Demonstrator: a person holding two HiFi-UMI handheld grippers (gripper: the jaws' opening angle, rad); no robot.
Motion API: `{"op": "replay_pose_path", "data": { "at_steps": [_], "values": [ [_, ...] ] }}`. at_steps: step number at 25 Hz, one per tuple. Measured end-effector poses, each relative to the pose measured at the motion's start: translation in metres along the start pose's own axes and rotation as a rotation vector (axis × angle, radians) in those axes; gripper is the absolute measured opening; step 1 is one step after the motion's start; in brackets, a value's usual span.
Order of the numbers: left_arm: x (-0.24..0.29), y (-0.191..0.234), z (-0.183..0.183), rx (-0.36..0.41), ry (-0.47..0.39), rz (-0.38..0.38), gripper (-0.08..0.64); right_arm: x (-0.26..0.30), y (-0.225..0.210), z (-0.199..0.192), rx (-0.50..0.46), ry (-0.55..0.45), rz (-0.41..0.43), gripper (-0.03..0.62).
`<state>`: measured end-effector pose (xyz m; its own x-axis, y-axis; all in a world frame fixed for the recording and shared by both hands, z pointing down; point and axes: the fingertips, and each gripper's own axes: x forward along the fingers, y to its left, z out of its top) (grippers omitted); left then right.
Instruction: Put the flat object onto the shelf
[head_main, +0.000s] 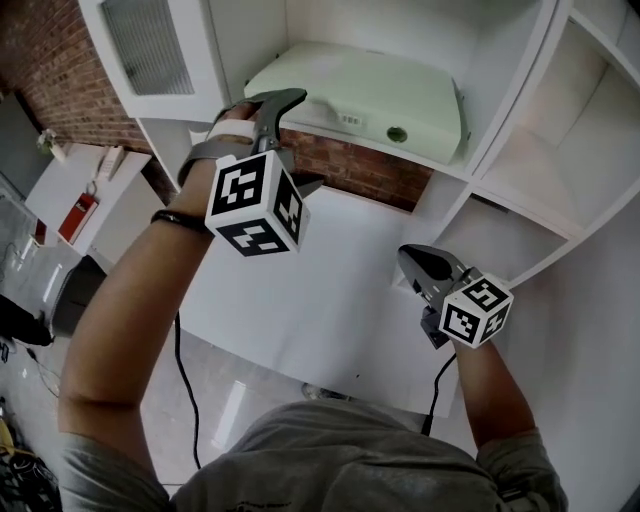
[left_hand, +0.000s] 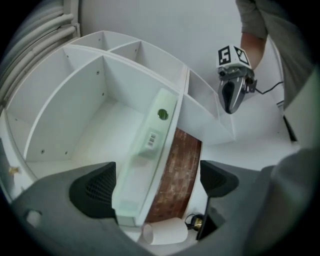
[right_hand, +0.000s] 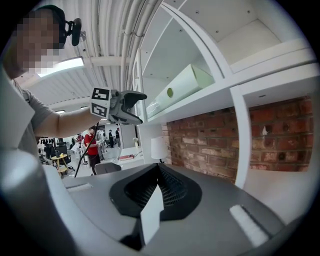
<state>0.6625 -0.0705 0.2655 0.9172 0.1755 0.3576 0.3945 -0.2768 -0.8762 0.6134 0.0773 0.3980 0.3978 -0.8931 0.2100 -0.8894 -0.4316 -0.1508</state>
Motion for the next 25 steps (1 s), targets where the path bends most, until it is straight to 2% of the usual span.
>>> {"op": "replay_pose_path", "data": {
  "at_steps": [3,5,11,18,25],
  "values": [
    [-0.040,-0.025,-0.024,-0.062,0.007,-0.001,0.532,0.019,0.025,0.003,-0.014,0.003,0.057,0.011],
    [-0.070,-0.040,-0.043,-0.117,0.018,0.011,0.500,0.033,0.047,0.004,-0.026,0.012,0.103,0.011],
    [-0.179,-0.075,-0.095,-0.348,0.058,0.068,0.388,0.077,0.128,0.013,-0.063,0.049,0.261,0.011],
    [-0.314,-0.124,-0.161,-0.564,0.216,0.158,0.294,0.126,0.246,0.025,-0.125,0.096,0.477,0.011],
    [-0.430,-0.198,-0.205,-0.851,0.317,0.283,0.254,0.160,0.363,0.010,-0.197,0.139,0.683,0.011]
  ]
}}
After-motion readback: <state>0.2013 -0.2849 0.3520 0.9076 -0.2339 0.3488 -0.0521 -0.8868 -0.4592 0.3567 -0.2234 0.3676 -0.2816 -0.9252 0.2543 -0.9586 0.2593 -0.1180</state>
